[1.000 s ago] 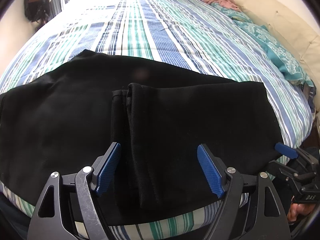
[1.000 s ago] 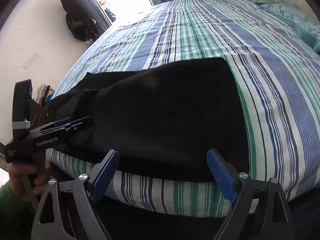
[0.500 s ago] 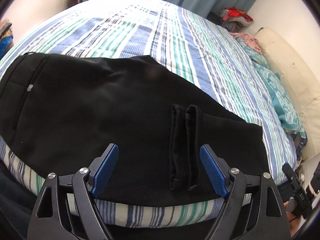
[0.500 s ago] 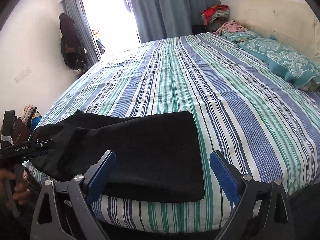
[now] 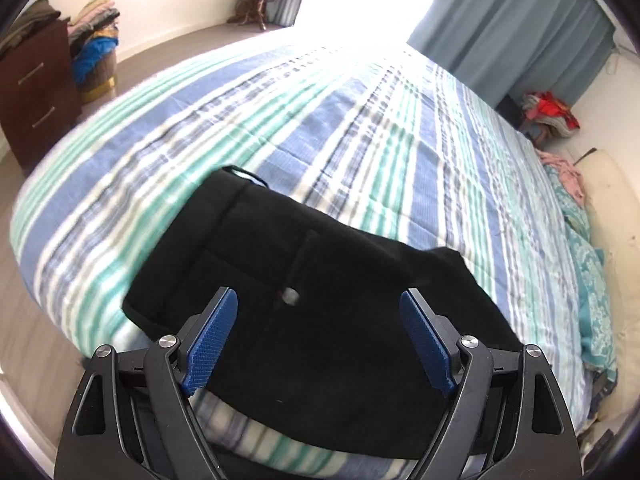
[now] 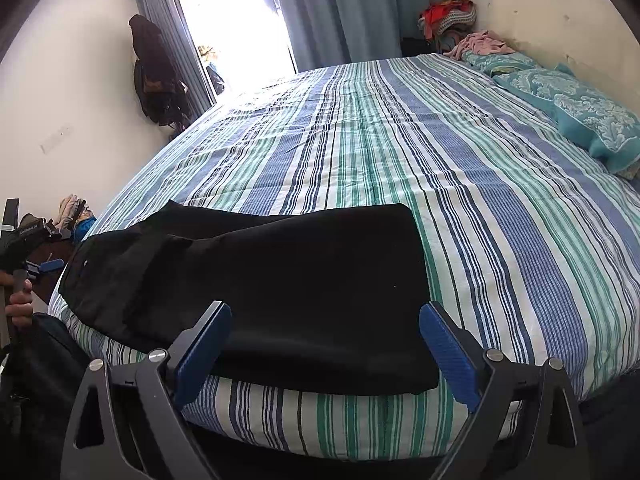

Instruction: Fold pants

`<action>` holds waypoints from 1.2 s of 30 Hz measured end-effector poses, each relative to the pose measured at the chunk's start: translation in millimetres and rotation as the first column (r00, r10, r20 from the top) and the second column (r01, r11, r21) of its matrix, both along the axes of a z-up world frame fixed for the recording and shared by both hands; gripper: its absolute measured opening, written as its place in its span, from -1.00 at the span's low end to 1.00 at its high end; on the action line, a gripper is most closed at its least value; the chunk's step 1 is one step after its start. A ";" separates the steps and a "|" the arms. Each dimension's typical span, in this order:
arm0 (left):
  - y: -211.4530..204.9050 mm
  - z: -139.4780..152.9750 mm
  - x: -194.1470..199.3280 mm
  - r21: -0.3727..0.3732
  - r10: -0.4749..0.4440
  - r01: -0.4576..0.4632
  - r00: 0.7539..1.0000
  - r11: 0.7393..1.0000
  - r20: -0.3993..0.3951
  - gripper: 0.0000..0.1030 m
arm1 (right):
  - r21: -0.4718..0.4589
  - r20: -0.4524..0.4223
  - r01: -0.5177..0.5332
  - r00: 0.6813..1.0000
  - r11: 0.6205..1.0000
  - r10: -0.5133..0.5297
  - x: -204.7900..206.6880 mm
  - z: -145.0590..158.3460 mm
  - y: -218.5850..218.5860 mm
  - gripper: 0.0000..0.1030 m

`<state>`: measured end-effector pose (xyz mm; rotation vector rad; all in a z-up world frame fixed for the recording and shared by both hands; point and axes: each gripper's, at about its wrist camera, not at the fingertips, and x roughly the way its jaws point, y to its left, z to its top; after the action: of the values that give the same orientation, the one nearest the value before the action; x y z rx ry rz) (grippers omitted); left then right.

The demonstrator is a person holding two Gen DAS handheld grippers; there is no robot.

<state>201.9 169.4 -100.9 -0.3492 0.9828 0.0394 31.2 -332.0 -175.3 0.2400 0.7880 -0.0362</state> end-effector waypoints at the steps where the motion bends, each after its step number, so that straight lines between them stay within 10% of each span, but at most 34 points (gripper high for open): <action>1: 7.4 8.2 2.4 0.053 0.003 -0.004 1.000 0.999 0.017 0.65 | 0.004 0.000 0.002 1.000 1.000 -0.002 0.0 -0.2 -0.2 0.84; 8: 5.0 32.0 -2.8 0.299 -0.037 0.010 0.996 0.954 0.085 0.67 | 0.011 -0.006 0.006 1.000 1.000 -0.006 2.8 -1.6 2.7 0.84; 24: -12.0 27.0 -7.3 0.364 -0.060 0.037 0.997 0.931 0.051 0.67 | 0.001 -0.011 -0.024 1.000 1.000 0.024 3.4 -1.2 12.8 0.84; 36: 22.4 9.2 9.7 0.280 -0.027 0.039 0.999 0.959 -0.046 0.67 | 0.011 -0.013 -0.021 1.000 1.000 0.021 5.3 -2.6 11.1 0.84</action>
<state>211.6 191.8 -91.7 -0.0702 1.0084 0.1550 36.5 -321.0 -177.9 0.2422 0.8042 -0.0134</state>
